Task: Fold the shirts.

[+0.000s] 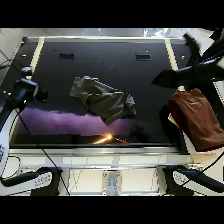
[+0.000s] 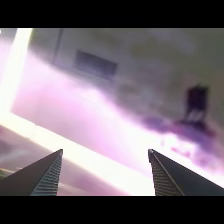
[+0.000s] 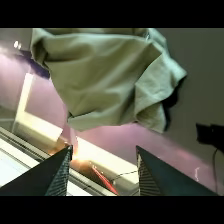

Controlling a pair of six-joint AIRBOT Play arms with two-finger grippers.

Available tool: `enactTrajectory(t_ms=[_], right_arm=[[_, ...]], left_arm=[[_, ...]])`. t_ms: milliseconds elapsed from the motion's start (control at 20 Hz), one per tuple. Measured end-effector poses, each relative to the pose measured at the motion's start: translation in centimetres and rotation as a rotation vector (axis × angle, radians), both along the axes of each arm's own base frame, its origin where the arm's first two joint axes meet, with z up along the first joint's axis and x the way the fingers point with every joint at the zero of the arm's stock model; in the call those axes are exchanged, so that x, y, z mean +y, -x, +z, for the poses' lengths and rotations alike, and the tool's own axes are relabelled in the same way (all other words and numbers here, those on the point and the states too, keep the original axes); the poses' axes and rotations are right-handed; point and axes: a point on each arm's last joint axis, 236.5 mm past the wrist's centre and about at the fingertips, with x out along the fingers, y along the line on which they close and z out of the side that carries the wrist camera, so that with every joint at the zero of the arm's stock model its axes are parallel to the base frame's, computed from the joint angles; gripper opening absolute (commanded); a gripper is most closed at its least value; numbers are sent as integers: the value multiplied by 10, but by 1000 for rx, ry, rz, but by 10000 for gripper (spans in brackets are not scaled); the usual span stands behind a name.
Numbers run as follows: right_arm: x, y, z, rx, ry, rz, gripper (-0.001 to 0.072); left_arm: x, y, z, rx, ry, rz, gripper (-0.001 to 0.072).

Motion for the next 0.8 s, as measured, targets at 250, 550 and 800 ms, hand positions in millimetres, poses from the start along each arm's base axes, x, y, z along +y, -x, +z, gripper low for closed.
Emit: enactTrajectory(t_ms=[250,550,800], right_arm=[[38,-12,-79,9,71,7,449],[65,-10,-165,128,142,23,450],[72,-9,-208,195,179,33,449]], left_arm=[[-34,-9,-10,-262,422,234,579],[-109,-30,-37,-245,825,224,579],[-135,-37,-61,-206,982,293,579]])
